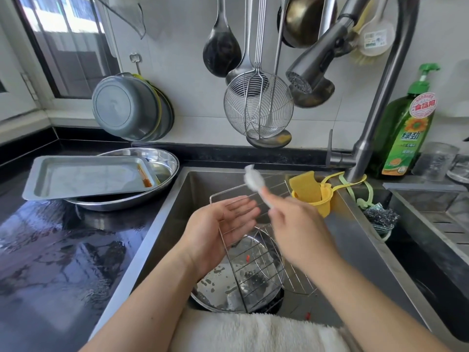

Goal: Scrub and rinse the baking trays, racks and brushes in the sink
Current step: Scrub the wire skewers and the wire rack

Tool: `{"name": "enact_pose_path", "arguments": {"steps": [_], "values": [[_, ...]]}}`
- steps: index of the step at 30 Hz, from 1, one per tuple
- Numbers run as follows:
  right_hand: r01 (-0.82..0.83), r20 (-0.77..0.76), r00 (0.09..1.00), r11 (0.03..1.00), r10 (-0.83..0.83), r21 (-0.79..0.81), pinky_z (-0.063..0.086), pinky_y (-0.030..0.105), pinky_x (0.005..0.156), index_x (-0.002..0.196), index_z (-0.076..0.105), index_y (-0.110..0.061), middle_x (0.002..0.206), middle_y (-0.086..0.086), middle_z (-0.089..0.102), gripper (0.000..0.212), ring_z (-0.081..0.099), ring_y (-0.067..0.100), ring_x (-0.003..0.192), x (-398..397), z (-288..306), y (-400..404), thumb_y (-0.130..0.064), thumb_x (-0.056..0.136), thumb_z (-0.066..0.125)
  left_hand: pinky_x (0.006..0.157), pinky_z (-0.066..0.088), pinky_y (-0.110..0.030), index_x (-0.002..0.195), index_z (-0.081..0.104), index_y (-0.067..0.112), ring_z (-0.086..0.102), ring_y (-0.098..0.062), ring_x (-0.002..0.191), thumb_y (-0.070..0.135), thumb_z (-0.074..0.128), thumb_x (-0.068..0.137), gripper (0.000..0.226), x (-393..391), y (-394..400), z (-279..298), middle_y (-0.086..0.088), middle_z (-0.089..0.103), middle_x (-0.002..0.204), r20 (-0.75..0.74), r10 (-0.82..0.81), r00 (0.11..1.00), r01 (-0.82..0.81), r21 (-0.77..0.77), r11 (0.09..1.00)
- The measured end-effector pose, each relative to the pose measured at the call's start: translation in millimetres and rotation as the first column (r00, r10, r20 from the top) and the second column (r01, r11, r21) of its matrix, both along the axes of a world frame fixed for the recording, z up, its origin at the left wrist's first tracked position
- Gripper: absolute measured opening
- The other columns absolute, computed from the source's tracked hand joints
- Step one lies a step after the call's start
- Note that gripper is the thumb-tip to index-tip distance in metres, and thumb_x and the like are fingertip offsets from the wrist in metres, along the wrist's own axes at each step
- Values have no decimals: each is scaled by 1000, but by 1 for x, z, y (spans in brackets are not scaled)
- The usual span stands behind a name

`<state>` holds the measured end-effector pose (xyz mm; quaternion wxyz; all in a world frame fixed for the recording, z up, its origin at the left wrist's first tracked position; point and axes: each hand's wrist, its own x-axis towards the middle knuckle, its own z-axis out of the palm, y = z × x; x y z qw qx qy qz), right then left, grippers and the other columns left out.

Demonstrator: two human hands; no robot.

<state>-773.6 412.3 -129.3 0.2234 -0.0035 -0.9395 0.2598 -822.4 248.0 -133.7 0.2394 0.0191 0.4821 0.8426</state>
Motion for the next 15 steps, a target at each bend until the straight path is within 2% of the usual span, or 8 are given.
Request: {"name": "enact_pose_path", "arguments": {"steps": [1, 2, 5, 7, 10, 12, 13, 15], "values": [[89, 20, 996, 996, -90, 16, 34, 19, 57, 151, 42, -40, 87, -10, 54, 51, 48, 5, 70, -2, -2, 9, -18, 105, 48, 97, 59, -39, 128, 63, -3, 73, -30, 113, -12, 31, 93, 48, 0, 0, 0, -17, 74, 122, -6, -12, 1000, 12, -2, 1000], [82, 37, 996, 997, -82, -1, 37, 21, 57, 151, 44, -39, 88, -9, 55, 51, 49, 7, 71, 0, -2, 9, -18, 105, 49, 98, 59, -39, 129, 62, -3, 73, -29, 114, -13, 30, 93, 49, 1, 1, 0, -16, 74, 122, -14, -19, 1000, 19, -12, 1000], [-320, 27, 946, 944, 323, -84, 48, 22, 71, 148, 49, -34, 95, -9, 60, 53, 57, 9, 85, 15, -9, -19, -11, 101, 54, 92, 62, -33, 127, 64, -4, 74, -25, 109, -9, 36, 100, 39, 3, 4, 0, -16, 76, 119, -51, -22, 998, 20, -42, 999], [-383, 21, 923, 923, 384, -30, 47, 19, 76, 146, 51, -38, 97, -10, 60, 54, 56, 9, 88, 15, -7, -24, -11, 100, 56, 90, 62, -33, 125, 65, -4, 74, -26, 109, -6, 40, 102, 34, 4, 3, 0, -18, 75, 119, -78, -13, 997, 9, -45, 999], [-125, 68, 990, 992, 125, -15, 41, 14, 68, 138, 60, -41, 93, -10, 59, 43, 53, 7, 82, 4, 0, -4, -18, 101, 55, 93, 62, -37, 126, 64, -6, 74, -30, 108, -9, 41, 102, 33, 5, 4, 2, -23, 73, 120, -84, -33, 996, 30, -34, 999], [10, 97, 995, 999, -15, 48, 46, 31, 66, 133, 62, -37, 96, -5, 65, 34, 56, 17, 82, 7, 0, -1, -24, 104, 50, 96, 60, -39, 127, 63, -6, 73, -31, 112, -9, 38, 102, 36, 4, 3, 3, -22, 74, 120, -75, -32, 997, 31, -14, 999], [61, 102, 993, 997, -66, 53, 43, 35, 60, 126, 63, -31, 91, -2, 65, 28, 56, 20, 77, 7, 2, -2, -27, 106, 45, 97, 59, -40, 127, 62, -7, 73, -32, 113, -10, 36, 102, 37, 2, 2, 4, -21, 74, 120, -67, -14, 998, 15, 6, 1000], [116, 130, 984, 991, -123, 62, 33, 28, 48, 102, 56, -23, 75, -4, 56, 24, 51, 19, 64, 9, 7, -3, -34, 108, 36, 97, 59, -40, 128, 62, -7, 73, -33, 113, -12, 33, 100, 40, -1, 0, 4, -21, 73, 121, -56, 27, 998, -25, 38, 999]]}}
